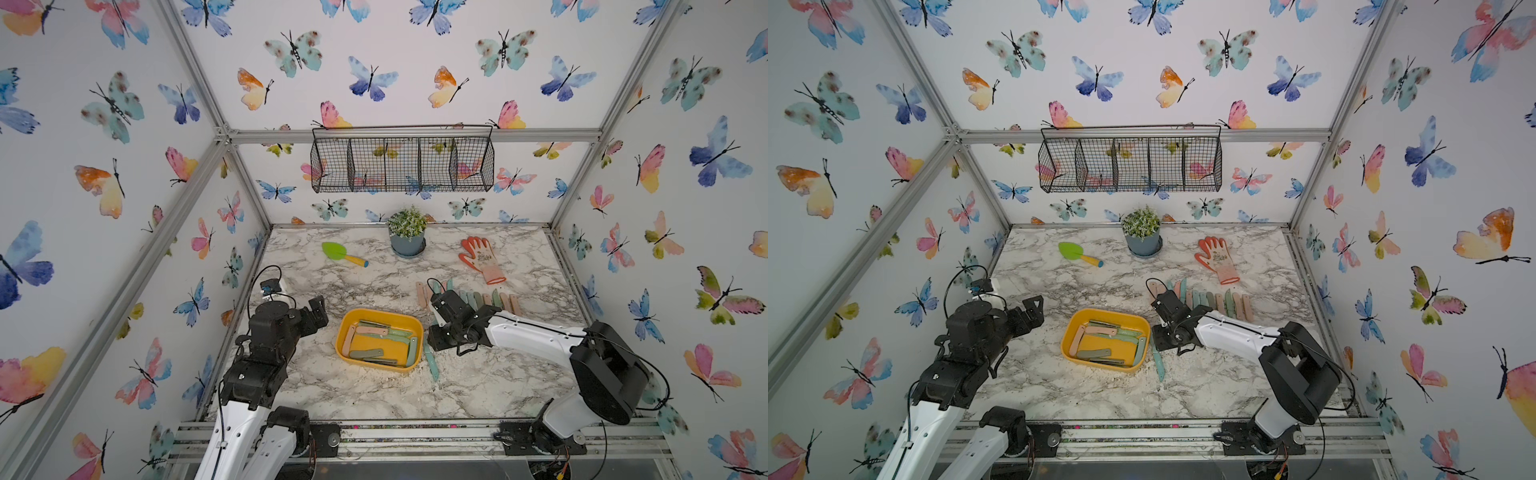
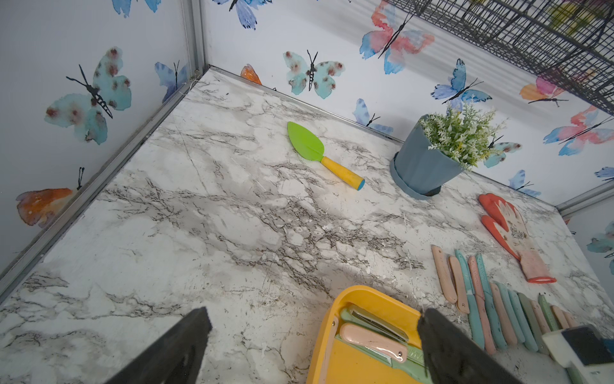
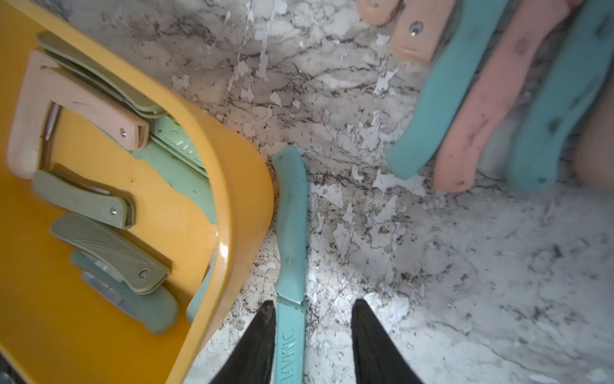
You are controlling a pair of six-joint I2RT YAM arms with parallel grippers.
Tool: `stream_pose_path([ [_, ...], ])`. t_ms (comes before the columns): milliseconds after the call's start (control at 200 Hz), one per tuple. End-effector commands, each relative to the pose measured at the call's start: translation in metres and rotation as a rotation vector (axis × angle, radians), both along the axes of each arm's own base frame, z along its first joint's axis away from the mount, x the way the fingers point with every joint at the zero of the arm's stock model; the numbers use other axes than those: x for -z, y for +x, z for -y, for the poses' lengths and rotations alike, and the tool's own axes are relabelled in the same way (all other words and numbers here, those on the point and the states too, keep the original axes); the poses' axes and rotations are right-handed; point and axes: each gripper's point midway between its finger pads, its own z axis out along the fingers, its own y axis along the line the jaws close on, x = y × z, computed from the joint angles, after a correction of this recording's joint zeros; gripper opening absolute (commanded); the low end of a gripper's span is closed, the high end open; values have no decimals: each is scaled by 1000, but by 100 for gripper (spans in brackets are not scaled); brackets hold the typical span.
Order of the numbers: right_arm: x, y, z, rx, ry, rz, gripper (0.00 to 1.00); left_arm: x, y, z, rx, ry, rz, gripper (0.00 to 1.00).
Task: Take the fruit knife out of the storage box
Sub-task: Place the fruit knife at the center of the board, then adjust the fruit knife at the center of the board.
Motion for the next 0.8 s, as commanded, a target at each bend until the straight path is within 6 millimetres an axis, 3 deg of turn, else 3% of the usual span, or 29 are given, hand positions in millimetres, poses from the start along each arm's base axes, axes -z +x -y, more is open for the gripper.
stream_pose_path([
  [0, 3, 2, -5, -41, -23, -16, 42, 0, 1, 0, -7, -2, 11, 98],
  [456, 27, 11, -20, -83, -62, -65, 42, 0, 1, -1, -9, 1, 9, 98],
  [796, 39, 12, -5, -42, -154, -84, 42, 0, 1, -1, -8, 2, 8, 98],
])
